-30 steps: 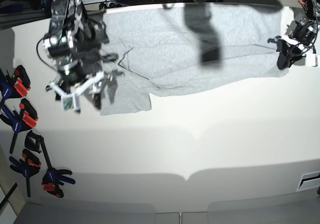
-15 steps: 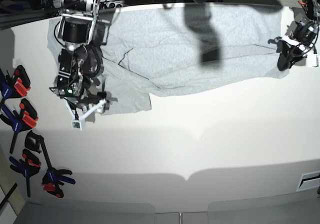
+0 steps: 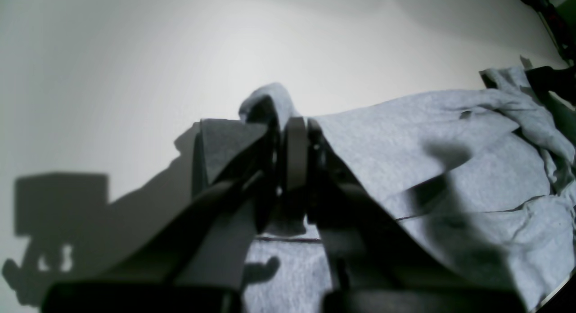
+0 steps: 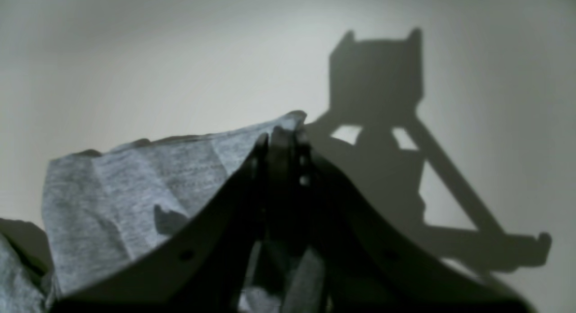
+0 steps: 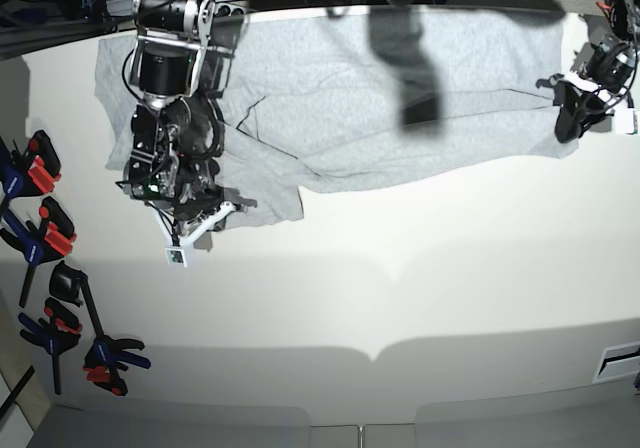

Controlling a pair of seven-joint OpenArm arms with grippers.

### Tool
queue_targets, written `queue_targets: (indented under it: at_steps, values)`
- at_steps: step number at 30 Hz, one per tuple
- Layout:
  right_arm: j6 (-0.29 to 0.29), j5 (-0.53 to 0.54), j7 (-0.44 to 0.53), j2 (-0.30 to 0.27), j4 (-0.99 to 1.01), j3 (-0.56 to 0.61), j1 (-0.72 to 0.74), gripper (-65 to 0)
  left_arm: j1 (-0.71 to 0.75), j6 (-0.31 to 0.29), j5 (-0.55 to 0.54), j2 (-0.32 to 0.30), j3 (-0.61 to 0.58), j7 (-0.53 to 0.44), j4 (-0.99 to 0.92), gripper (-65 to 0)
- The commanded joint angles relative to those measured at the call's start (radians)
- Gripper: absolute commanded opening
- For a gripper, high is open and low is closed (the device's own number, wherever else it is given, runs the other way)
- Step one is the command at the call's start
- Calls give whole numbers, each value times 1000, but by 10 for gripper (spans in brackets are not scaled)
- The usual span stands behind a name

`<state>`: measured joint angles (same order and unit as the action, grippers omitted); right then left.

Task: Fold the T-shirt properly
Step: 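Pull the right gripper's hem corner outward and lay it flat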

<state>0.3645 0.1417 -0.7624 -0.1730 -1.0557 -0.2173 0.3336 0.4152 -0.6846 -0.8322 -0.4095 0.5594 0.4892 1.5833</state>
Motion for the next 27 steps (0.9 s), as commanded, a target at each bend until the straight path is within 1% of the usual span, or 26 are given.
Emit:
queue_targets:
  at_steps: [1, 4, 6, 8, 11, 15, 18, 21, 24, 27]
  values:
    - [10, -11, -3, -13, -11, 2, 51, -650, -3, -7, -18, -18, 10, -47, 17, -650]
    - [16, -11, -16, -25, -11, 2, 126, -650, -3, -8, -18, -18, 10, -95, 17, -650]
    - [17, -11, -26, -32, -11, 2, 180, -650, -6, -8, -15, -18, 10, -98, 17, -650]
    - [24, -11, -61, -38, -11, 2, 237, -650, -8, -8, -14, -18, 10, -98, 17, -650]
    - [89, -1, -149, -37, -11, 2, 315, -650, -8, -8, -14, -18, 10, -98, 17, -650]
    - [156, 95, -252, -37, -23, 2, 359, -650, -8, -8, -14, -17, 10, -98, 17, -650]
    - [212, 175, -315, -37, -56, 1, 336, -650, -8, -8, -14, -18, 10, -97, 17, -650]
    - [238, 236, -348, -37, -133, 1, 265, -650, -5, -8, -15, -18, 10, -97, 17, -650]
    - [254, 294, -384, -38, -276, 1, 146, -650, 1, -8, -14, -17, 10, -93, 17, -650]
    - [256, 348, -424, -37, -476, 0, -7, -650, 1, -8, -14, -18, 10, -93, 17, -650]
